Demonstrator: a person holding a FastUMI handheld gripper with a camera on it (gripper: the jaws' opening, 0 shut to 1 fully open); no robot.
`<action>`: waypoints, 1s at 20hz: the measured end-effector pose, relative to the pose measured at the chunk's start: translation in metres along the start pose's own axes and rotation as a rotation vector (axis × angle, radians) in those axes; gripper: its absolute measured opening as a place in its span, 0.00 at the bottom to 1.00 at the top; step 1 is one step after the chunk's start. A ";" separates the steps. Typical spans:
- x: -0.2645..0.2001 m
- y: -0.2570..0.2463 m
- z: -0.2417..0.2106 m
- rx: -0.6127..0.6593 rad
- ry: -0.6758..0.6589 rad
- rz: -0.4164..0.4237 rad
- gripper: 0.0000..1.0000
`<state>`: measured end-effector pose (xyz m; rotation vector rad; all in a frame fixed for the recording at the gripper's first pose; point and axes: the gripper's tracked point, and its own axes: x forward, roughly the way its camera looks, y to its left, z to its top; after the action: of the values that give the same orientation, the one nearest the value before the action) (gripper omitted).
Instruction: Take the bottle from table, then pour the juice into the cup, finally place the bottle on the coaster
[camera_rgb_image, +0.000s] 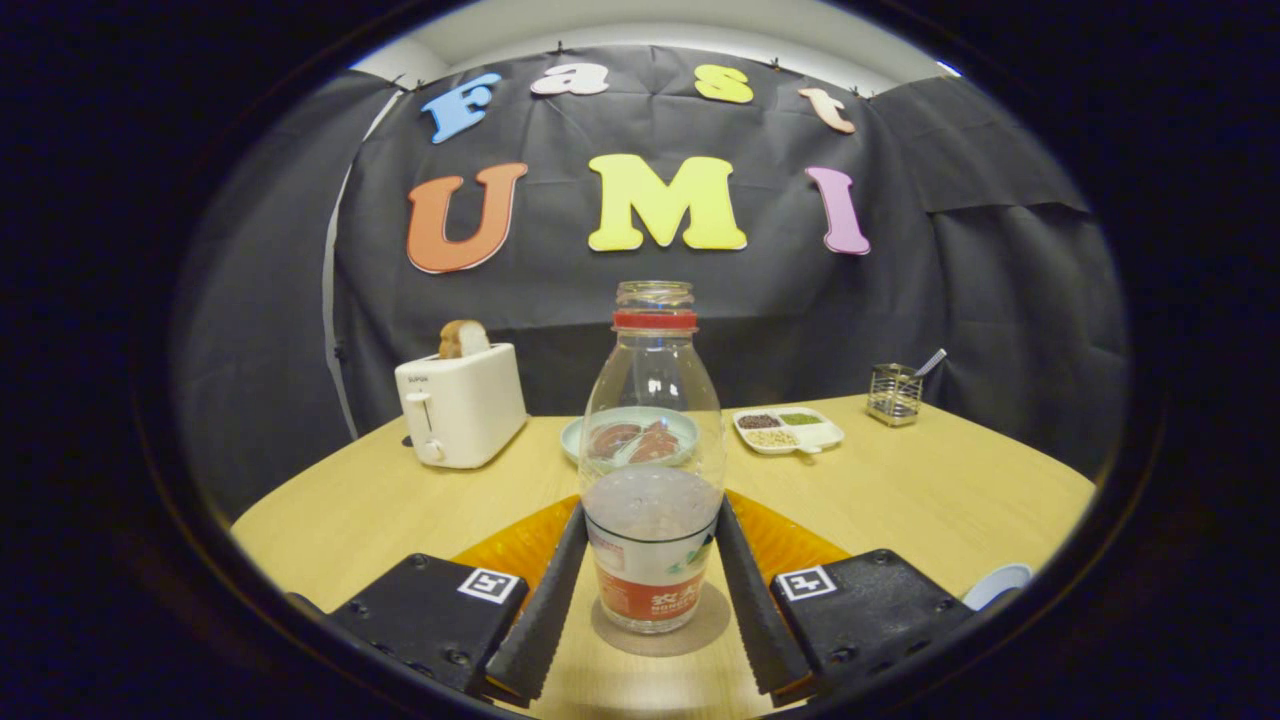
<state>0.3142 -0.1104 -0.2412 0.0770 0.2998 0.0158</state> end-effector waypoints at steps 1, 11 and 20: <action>0.000 0.001 -0.001 -0.011 0.003 0.001 0.80; -0.015 -0.009 0.018 0.010 -0.032 -0.015 1.00; -0.066 -0.023 0.070 0.044 -0.123 -0.045 1.00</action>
<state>0.2718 -0.1406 -0.1565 0.1142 0.1786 -0.0399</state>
